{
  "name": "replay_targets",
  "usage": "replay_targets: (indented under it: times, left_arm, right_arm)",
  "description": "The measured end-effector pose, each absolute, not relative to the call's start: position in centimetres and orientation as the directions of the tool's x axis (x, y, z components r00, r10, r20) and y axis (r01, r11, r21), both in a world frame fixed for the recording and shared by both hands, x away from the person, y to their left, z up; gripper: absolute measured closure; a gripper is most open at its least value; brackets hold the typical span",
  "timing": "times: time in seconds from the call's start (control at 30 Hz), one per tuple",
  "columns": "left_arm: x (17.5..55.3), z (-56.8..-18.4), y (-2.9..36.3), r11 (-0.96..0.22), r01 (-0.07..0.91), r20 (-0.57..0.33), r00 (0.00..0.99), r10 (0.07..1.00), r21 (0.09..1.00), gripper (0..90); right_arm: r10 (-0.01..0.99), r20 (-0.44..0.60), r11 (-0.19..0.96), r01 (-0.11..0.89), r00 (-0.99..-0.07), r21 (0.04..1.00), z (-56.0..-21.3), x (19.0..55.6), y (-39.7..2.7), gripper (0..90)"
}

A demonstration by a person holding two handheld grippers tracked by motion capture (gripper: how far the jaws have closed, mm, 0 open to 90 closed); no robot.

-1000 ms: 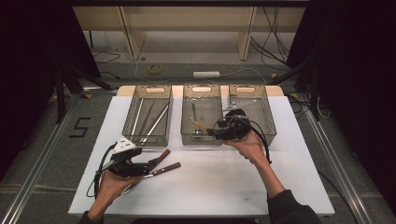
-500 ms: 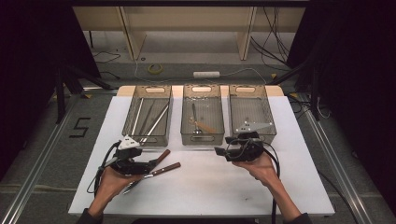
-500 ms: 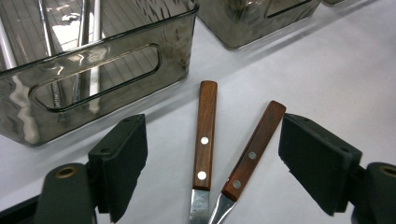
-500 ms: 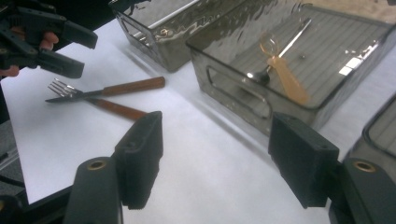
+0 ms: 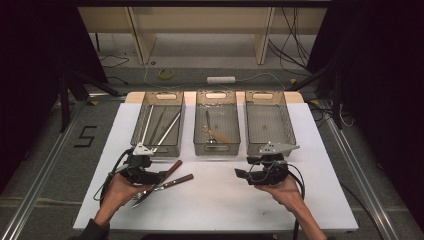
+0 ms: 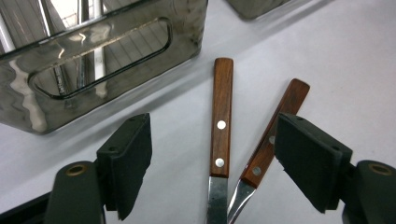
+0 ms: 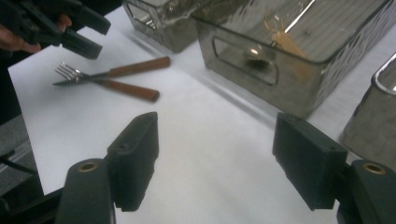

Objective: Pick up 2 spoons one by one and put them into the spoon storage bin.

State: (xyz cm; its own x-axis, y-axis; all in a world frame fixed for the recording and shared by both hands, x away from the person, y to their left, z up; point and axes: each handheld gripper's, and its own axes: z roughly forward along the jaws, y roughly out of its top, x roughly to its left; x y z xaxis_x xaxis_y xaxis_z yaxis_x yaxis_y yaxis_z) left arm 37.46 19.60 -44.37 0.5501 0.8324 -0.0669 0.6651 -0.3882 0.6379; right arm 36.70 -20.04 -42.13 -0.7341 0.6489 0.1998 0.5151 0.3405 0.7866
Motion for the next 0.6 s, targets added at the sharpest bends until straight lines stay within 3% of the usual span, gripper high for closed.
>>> replay_targets:
  times: [0.6]
  left_arm:
    - [38.6,-44.9,19.0,-0.477,0.716,-0.046,0.576,0.816,0.510,30.8]
  right_arm:
    - [0.661,0.225,0.318,0.539,-0.716,0.780,-43.3,35.4,-21.4,27.2]
